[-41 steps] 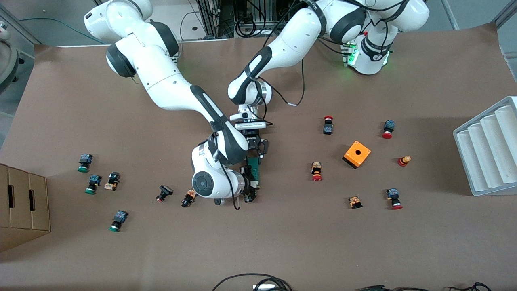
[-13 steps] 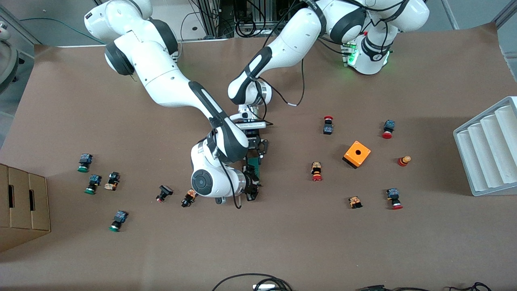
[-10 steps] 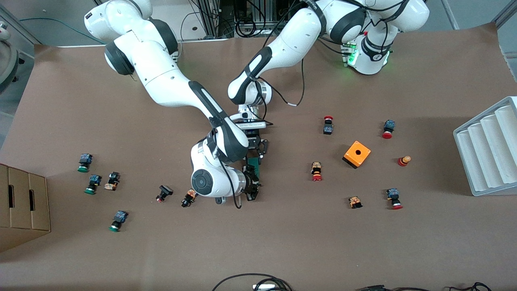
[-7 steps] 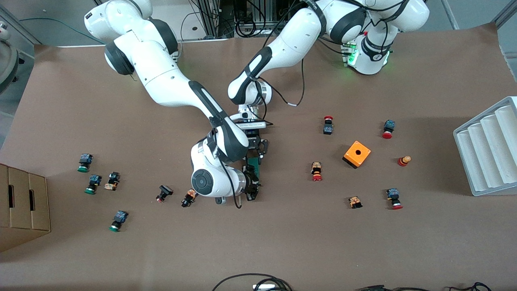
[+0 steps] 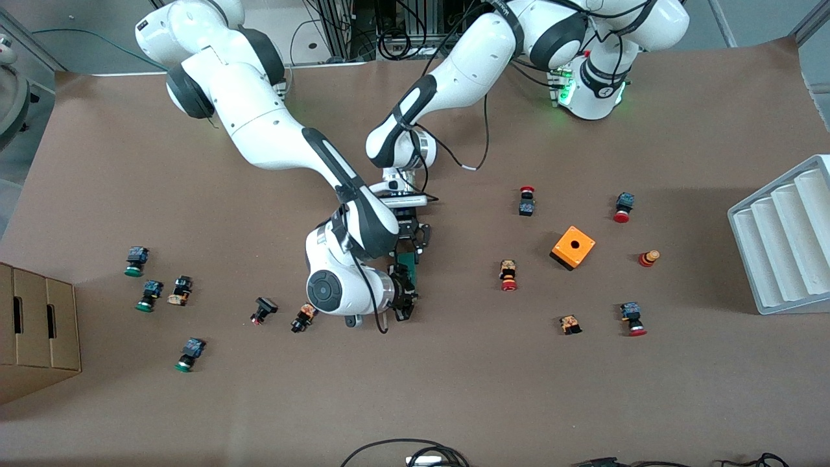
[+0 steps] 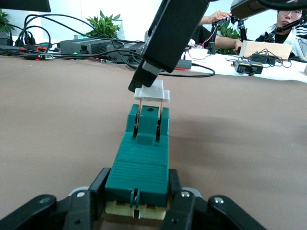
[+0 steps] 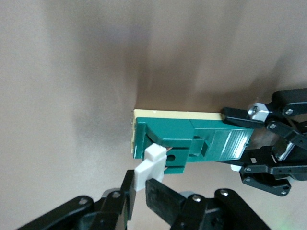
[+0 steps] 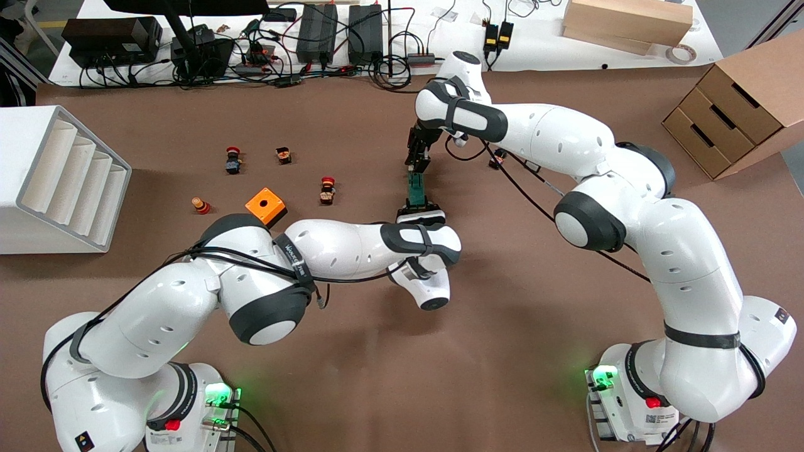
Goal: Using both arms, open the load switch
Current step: 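Lower the right gripper fingers onto the white lever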
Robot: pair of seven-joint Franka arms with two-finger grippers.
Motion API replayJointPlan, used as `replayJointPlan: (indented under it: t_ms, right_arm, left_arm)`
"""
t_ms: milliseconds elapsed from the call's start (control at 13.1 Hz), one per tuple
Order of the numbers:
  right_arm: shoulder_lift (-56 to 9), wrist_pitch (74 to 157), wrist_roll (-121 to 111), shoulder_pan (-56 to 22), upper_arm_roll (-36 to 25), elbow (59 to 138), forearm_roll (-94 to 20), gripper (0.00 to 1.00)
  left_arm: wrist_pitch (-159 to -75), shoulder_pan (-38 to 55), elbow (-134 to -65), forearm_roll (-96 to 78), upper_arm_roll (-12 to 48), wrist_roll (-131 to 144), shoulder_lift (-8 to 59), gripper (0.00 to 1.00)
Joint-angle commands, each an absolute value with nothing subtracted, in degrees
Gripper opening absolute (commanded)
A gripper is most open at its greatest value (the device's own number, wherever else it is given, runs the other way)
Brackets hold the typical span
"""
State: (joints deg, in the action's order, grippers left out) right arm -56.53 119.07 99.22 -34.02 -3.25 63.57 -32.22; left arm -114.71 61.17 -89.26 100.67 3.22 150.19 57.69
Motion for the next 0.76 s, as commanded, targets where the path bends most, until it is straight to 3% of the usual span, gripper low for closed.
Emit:
replayJointPlan:
  t_ms: [0, 687]
  right_arm:
    - [-52.65, 117.25, 98.18, -34.10, -2.81, 69.16, -30.76, 0.15]
    - [-50.36, 117.07, 96.42, -34.28, -2.72, 72.24, -28.74, 0.15]
  left_arm:
    - [-115.75, 61.08, -87.89, 100.90, 2.99, 150.29, 59.15, 0.54]
    - [-115.84, 61.00, -87.98, 100.99, 2.99, 150.29, 59.24, 0.55]
